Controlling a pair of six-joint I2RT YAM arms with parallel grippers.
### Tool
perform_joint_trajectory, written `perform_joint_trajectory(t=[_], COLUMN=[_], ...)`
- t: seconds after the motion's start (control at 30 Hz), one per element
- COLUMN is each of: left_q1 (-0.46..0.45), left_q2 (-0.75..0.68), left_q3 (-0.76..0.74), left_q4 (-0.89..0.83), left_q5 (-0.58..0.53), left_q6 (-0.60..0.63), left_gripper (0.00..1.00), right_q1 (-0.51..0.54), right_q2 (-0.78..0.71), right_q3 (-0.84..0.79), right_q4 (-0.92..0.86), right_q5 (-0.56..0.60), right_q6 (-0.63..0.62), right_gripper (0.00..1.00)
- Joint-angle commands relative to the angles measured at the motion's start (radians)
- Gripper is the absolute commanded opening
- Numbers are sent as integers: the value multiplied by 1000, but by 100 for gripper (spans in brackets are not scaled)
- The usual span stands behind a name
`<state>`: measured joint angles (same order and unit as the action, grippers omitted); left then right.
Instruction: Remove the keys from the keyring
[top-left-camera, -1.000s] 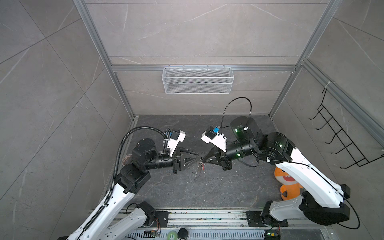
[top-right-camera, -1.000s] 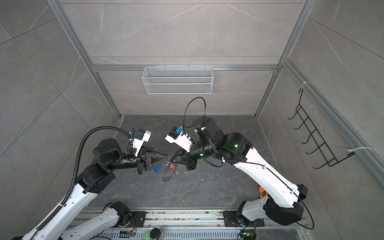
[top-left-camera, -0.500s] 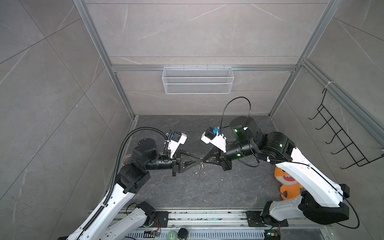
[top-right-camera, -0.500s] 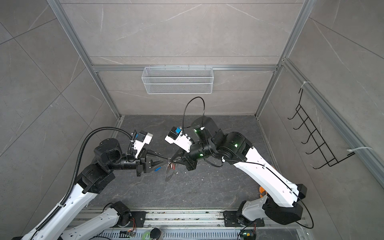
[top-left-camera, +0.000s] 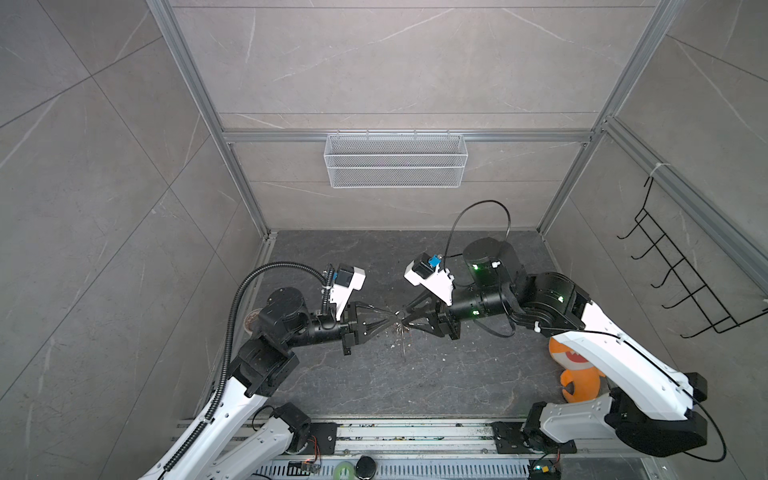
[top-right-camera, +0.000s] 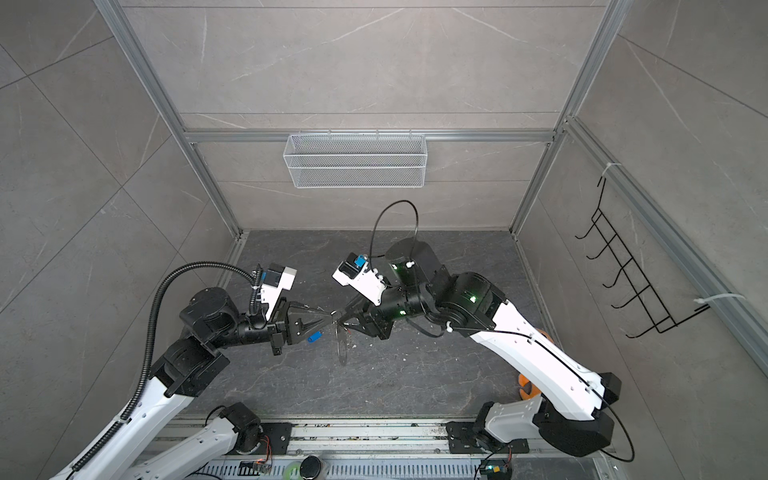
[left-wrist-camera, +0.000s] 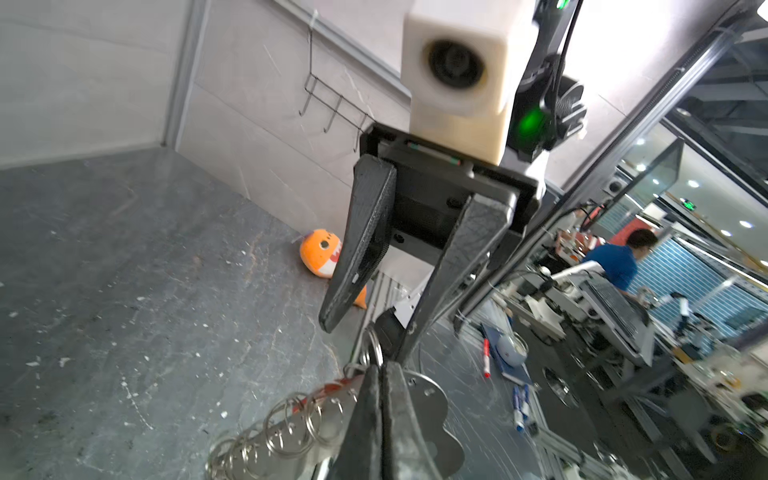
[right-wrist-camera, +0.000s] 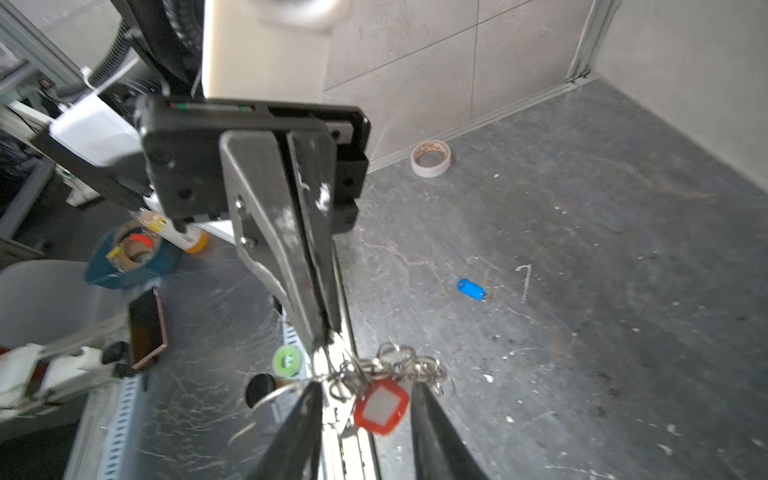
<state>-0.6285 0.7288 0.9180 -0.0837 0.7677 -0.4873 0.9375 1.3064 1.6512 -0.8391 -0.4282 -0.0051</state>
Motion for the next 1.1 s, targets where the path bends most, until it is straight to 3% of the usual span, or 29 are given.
perform_joint_trajectory(t=[0.0,0.27,0.8,1.07], left_q1=[-4,-3,-5,-4], left_q2=[-67,-79,-101,-94], left_q3=[-45,-85,-137,-139], left_q4=[222,305,426,471], left_q5=[-136,-165,-153,-151], left_q6=[-34,-19,60,65], left_gripper=[0,0,0,0], right_q1=[5,6,6,15], right_q2=[-99,-197,-212,-107], right_q3=[-116,-313,-385,-307], right_q4=[219,451,679,630], right_q5=[93,105,88,-73], right_q6=[62,133,182,179], right_gripper=[45,49,50,45])
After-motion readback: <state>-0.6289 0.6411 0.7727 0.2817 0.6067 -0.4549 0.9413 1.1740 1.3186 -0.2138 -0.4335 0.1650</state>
